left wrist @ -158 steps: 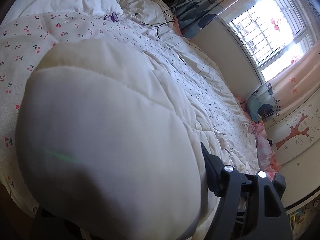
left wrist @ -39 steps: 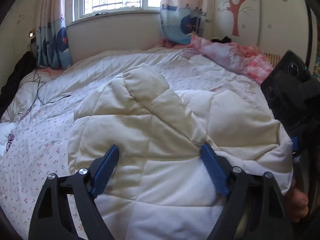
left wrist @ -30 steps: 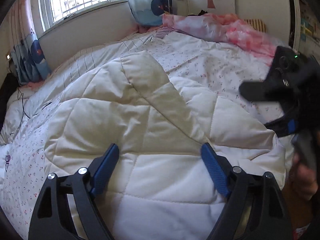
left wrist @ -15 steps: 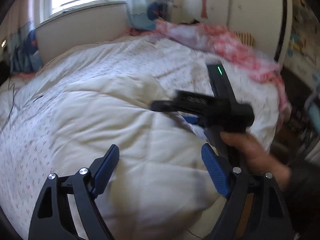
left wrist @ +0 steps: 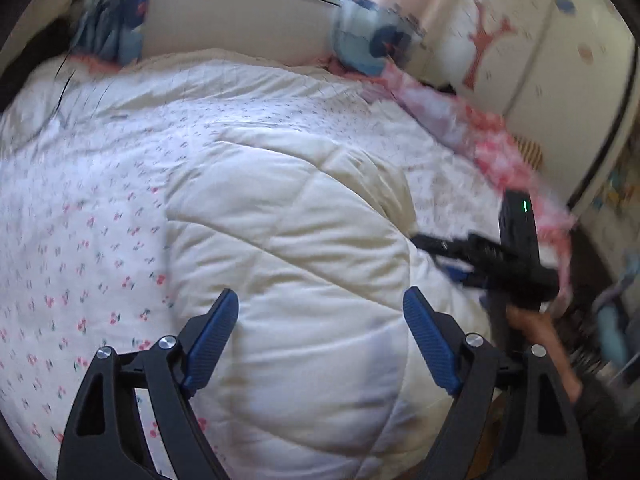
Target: Fold large clothes
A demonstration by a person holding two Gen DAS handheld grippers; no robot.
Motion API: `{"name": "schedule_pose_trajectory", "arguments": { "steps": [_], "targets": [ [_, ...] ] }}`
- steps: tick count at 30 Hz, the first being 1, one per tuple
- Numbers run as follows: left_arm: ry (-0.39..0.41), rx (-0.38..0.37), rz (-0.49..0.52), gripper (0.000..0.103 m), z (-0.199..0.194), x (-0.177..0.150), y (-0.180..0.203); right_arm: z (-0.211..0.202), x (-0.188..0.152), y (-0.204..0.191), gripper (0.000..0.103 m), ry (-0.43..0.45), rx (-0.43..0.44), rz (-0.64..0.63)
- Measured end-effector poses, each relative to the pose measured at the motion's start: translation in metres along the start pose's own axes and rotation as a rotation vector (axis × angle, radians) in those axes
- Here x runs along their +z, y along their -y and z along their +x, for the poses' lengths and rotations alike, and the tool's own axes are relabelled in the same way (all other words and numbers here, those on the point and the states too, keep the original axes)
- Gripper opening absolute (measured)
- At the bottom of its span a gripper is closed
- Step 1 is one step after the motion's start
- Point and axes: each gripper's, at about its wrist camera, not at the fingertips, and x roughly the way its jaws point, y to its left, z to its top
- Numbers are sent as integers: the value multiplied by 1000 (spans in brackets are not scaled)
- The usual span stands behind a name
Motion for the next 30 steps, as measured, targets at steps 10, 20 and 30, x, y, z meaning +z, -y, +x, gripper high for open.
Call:
{"name": "schedule_pose_trajectory", "arguments": {
  "steps": [10, 20, 30],
  "targets": [
    [-168, -198, -436, 92, 50, -24, -91, 12, 3, 1, 96, -8, 5, 25],
    [-12, -116, -226, 93, 2, 7, -73, 48, -11, -33, 97, 59, 136, 112],
    [135, 199, -421, 93, -89, 12, -246, 212, -39, -209, 97, -134, 169, -91]
  ]
}}
